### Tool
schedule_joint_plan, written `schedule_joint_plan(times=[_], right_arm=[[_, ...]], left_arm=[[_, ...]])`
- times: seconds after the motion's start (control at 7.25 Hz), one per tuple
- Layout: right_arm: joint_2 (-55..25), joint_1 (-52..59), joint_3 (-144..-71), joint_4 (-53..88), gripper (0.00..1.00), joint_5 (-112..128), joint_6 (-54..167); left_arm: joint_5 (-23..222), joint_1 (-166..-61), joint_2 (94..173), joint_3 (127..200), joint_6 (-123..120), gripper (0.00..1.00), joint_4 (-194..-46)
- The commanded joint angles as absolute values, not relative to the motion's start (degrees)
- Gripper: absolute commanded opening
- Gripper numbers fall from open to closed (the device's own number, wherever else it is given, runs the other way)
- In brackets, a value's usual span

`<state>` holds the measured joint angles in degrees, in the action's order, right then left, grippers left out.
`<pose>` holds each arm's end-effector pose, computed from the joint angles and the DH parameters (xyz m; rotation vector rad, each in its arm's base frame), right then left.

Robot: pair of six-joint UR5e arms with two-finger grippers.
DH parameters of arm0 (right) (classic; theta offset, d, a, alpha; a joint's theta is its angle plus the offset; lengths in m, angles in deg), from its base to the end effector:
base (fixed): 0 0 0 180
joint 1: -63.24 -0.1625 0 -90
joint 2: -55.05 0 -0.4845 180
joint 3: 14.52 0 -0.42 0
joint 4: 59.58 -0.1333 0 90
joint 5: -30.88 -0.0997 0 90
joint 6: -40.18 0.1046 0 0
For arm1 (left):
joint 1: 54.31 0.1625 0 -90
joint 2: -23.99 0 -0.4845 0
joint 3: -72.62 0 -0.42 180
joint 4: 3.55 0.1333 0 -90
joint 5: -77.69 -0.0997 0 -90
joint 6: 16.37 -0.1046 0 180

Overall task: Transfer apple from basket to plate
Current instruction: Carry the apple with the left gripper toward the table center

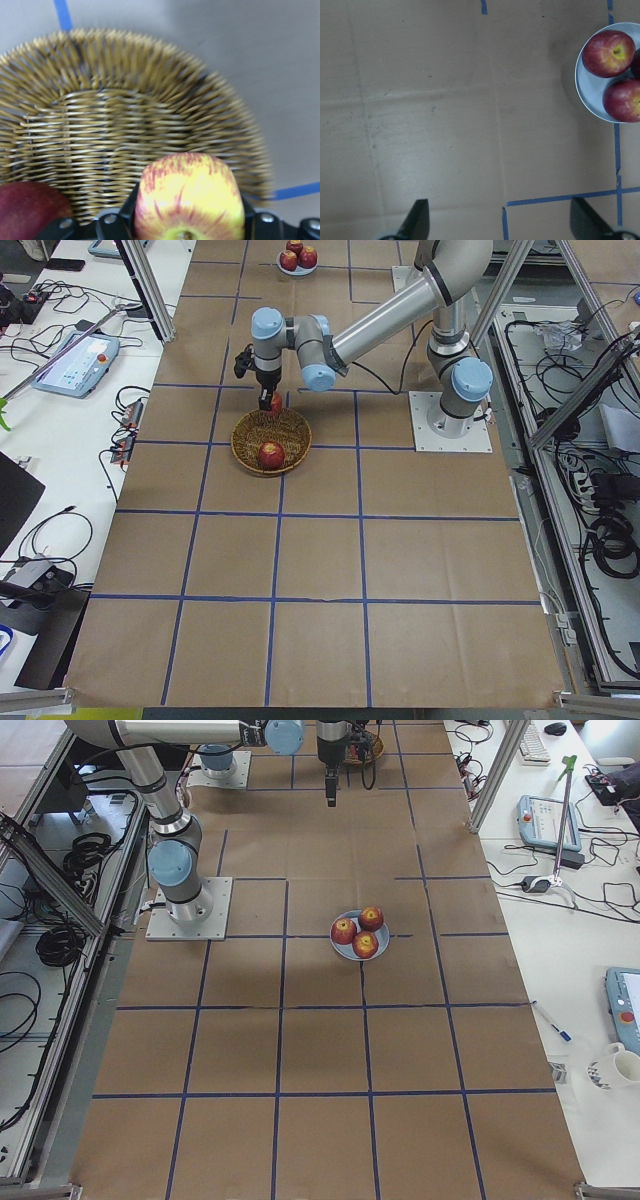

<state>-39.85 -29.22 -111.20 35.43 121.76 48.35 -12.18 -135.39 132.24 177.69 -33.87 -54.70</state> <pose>0.1523 -0.4777 0.5334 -0.1566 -3.1263 0.0901 -0.0370 -0.6253 0.2974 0.2334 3.1095 -0.1474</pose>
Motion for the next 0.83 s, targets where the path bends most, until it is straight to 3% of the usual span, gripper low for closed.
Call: schedule_joint_plan(times=[0.0, 0.69], right_arm=[[-39.79, -29.22, -111.11, 35.43, 1.00, 121.76, 48.44], [-39.87, -29.22, -111.37, 35.43, 1.00, 121.76, 48.44]], left_arm=[[-12.31, -147.42, 131.57, 177.56, -15.05, 0.44, -55.40], [-12.31, -165.91, 143.76, 166.77, 3.92, 0.45, -55.40]])
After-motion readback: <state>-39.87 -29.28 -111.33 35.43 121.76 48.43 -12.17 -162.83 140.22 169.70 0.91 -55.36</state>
